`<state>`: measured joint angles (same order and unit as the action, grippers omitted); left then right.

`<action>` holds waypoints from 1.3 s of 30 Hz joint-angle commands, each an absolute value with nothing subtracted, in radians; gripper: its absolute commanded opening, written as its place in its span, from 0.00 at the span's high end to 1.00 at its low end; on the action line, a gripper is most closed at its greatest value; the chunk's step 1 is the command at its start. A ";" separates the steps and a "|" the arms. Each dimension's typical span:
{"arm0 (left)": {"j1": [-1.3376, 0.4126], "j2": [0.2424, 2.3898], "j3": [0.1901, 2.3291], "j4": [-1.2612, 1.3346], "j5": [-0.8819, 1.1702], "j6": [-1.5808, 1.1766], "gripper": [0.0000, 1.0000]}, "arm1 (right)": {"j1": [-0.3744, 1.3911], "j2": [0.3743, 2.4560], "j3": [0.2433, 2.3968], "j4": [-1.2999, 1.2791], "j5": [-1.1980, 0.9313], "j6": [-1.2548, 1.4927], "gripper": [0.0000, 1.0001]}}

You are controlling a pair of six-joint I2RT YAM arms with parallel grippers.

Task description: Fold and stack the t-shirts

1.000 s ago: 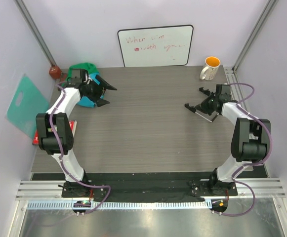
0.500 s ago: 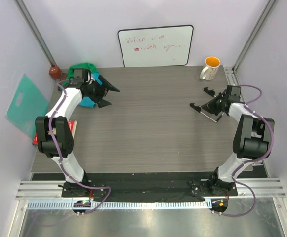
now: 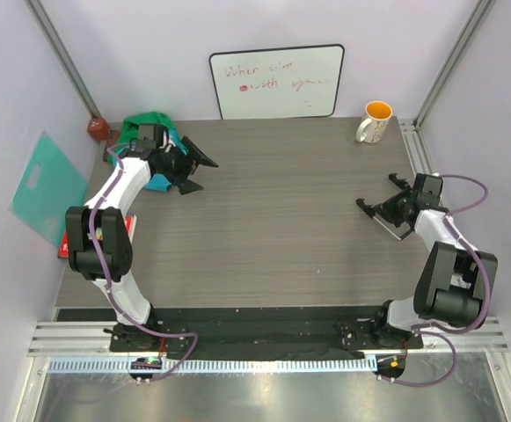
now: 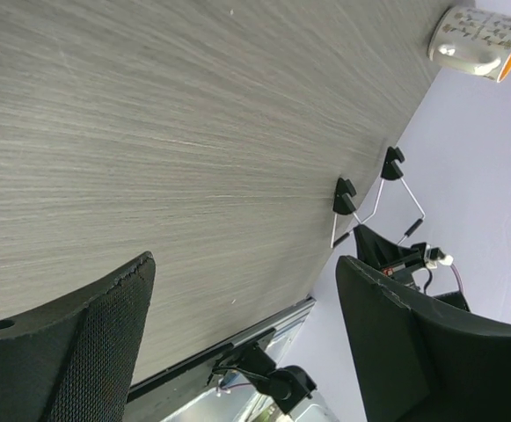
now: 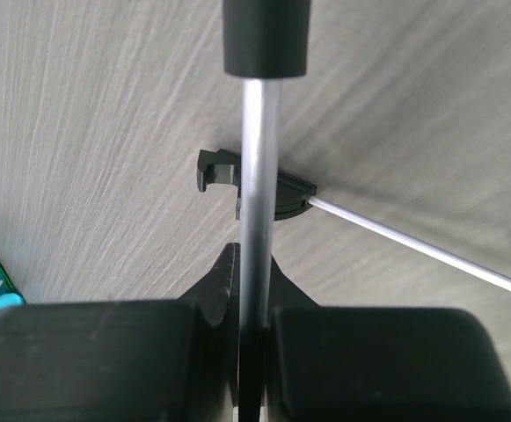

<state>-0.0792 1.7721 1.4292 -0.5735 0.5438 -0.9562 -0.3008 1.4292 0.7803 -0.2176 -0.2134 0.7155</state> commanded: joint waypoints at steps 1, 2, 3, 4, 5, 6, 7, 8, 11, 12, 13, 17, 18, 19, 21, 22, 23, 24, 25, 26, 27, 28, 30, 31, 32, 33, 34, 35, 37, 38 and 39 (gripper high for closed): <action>-0.083 1.744 1.394 -0.563 0.569 -0.930 0.16 | -0.314 1.361 0.704 -0.521 -0.058 0.719 0.99; -0.083 1.741 1.384 -0.558 0.571 -0.927 0.16 | -0.314 1.345 0.698 -0.528 -0.057 0.735 0.99; -0.083 1.738 1.382 -0.560 0.572 -0.923 0.16 | -0.314 1.327 0.689 -0.529 -0.054 0.738 0.99; -0.083 1.735 1.381 -0.560 0.574 -0.916 0.16 | -0.314 1.303 0.674 -0.531 -0.046 0.738 0.99; -0.083 1.732 1.382 -0.560 0.572 -0.911 0.16 | -0.316 1.292 0.672 -0.540 -0.040 0.735 0.99; -0.083 1.727 1.382 -0.558 0.572 -0.910 0.16 | -0.316 1.283 0.673 -0.578 -0.035 0.724 0.99; -0.083 1.723 1.381 -0.554 0.574 -0.910 0.16 | -0.316 1.260 0.679 -0.597 -0.029 0.715 0.99; -0.083 1.721 1.379 -0.552 0.574 -0.910 0.16 | -0.316 1.244 0.680 -0.615 -0.022 0.709 0.99; -0.083 1.713 1.374 -0.546 0.577 -0.917 0.16 | -0.316 1.168 0.669 -0.681 -0.011 0.696 0.99; -0.083 1.712 1.371 -0.543 0.577 -0.922 0.16 | -0.316 1.145 0.661 -0.707 -0.008 0.698 0.99; -0.083 1.713 1.370 -0.538 0.578 -0.926 0.16 | -0.318 1.123 0.643 -0.715 -0.005 0.712 0.99; -0.083 1.718 1.370 -0.531 0.584 -0.940 0.16 | -0.325 1.049 0.626 -0.735 -0.005 0.718 0.99; -0.083 1.720 1.370 -0.531 0.583 -0.940 0.16 | -0.325 1.054 0.635 -0.741 -0.005 0.718 0.99; -0.083 1.721 1.373 -0.529 0.584 -0.939 0.16 | -0.327 1.060 0.641 -0.747 0.027 0.722 0.99; -0.083 1.726 1.379 -0.529 0.586 -0.939 0.16 | -0.328 1.084 0.646 -0.755 0.032 0.721 0.99; -0.083 1.726 1.382 -0.529 0.587 -0.939 0.16 | -0.331 1.091 0.646 -0.753 0.032 0.722 0.99; -0.083 1.724 1.384 -0.529 0.588 -0.939 0.16 | -0.334 1.100 0.646 -0.755 0.032 0.724 0.99; -0.083 1.721 1.384 -0.529 0.584 -0.939 0.16 | -0.339 1.115 0.649 -0.753 0.034 0.729 0.99; -0.083 1.721 1.384 -0.529 0.583 -0.939 0.16 | -0.342 1.120 0.650 -0.753 0.034 0.730 0.99; -0.083 1.720 1.384 -0.529 0.580 -0.939 0.16 | -0.350 1.124 0.655 -0.753 0.035 0.735 0.99; -0.083 1.721 1.385 -0.529 0.580 -0.940 0.16 | -0.353 1.126 0.663 -0.753 0.040 0.742 0.99; -0.083 1.721 1.388 -0.529 0.580 -0.942 0.16 | -0.359 1.132 0.666 -0.753 0.043 0.749 0.99; -0.083 1.727 1.391 -0.529 0.581 -0.946 0.16 | -0.371 1.140 0.670 -0.746 0.038 0.779 0.99; -0.083 1.730 1.397 -0.529 0.584 -0.951 0.16 | -0.376 1.156 0.669 -0.741 0.020 0.788 0.99; -0.083 1.735 1.400 -0.529 0.587 -0.953 0.16 | -0.382 1.166 0.667 -0.732 0.012 0.801 0.98; -0.083 1.741 1.404 -0.529 0.588 -0.954 0.16 | -0.385 1.183 0.667 -0.732 -0.021 0.819 0.96; -0.083 1.746 1.414 -0.529 0.586 -0.950 0.16 | -0.387 1.210 0.669 -0.732 -0.066 0.827 0.95; -0.083 1.750 1.420 -0.529 0.575 -0.945 0.16 | -0.388 1.219 0.670 -0.741 -0.084 0.831 0.92; -0.083 1.764 1.436 -0.526 0.572 -0.943 0.16 | -0.388 1.229 0.681 -0.761 -0.110 0.851 0.89; -0.083 1.769 1.437 -0.523 0.572 -0.948 0.16 | -0.391 1.227 0.686 -0.771 -0.109 0.854 0.87; -0.083 1.772 1.440 -0.515 0.578 -0.951 0.16 | -0.391 1.229 0.695 -0.778 -0.104 0.857 0.85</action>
<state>-0.0822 1.7706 1.3872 -0.5568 0.5537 -0.9424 -0.3916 1.1671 0.7162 -0.6388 -0.1478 0.8444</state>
